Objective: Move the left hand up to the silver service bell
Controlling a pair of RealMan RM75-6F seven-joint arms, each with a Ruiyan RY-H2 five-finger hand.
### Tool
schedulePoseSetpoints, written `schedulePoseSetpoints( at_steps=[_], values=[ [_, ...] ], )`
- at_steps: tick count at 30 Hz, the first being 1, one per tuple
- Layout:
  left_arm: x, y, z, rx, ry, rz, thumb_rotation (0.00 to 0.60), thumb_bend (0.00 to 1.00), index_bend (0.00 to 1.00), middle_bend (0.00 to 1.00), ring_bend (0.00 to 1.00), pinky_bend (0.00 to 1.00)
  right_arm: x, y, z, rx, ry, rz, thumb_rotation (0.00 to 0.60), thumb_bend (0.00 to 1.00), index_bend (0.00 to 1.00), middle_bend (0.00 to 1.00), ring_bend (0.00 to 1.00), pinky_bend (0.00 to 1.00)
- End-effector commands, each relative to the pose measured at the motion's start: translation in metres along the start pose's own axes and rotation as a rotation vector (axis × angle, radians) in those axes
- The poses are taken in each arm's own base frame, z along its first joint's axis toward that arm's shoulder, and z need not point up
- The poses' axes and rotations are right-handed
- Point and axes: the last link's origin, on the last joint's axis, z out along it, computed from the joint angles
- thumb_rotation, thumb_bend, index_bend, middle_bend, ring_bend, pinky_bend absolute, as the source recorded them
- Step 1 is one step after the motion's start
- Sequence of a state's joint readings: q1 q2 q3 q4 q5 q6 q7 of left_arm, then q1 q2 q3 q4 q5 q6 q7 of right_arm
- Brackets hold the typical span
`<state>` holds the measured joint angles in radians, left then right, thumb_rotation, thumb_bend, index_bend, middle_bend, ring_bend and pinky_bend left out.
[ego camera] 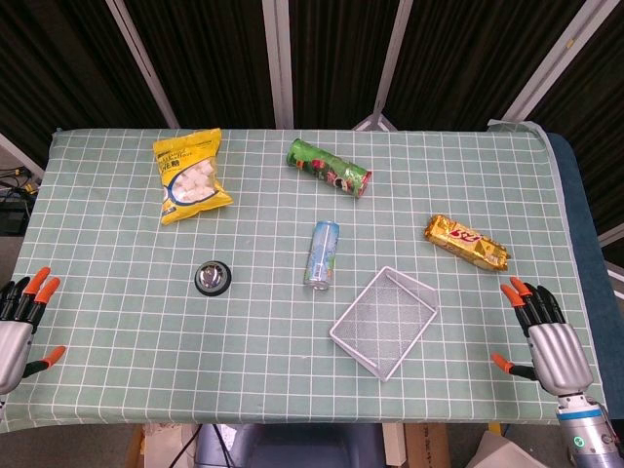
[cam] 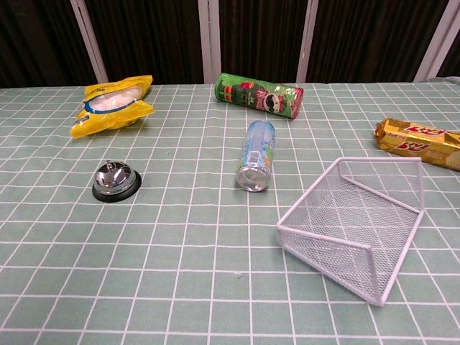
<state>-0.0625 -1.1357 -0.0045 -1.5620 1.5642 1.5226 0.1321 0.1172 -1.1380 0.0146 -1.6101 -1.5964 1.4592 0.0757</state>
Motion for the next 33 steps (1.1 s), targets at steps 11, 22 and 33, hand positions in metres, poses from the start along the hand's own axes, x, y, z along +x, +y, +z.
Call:
schedulePoseSetpoints(
  at_steps=[11, 22, 33],
  values=[
    [-0.001, 0.0, -0.002, -0.007, -0.001, 0.005, 0.6, 0.18, 0.0, 0.0, 0.0, 0.0, 0.0, 0.0, -0.002, 0.0, -0.008, 0.002, 0.6, 0.16, 0.0, 0.0, 0.0, 0.0],
    [-0.003, 0.003, 0.001, -0.014, -0.015, 0.009, 0.6, 0.18, 0.0, 0.0, 0.0, 0.0, 0.0, 0.003, -0.001, -0.015, -0.023, -0.002, 0.6, 0.16, 0.0, 0.0, 0.0, 0.0],
    [0.0, 0.026, 0.024, -0.105, 0.027, 0.018, 0.6, 0.35, 0.0, 0.0, 0.0, 0.0, 0.0, 0.001, -0.004, -0.009, -0.028, -0.001, 0.6, 0.16, 0.0, 0.0, 0.0, 0.0]
  ],
)
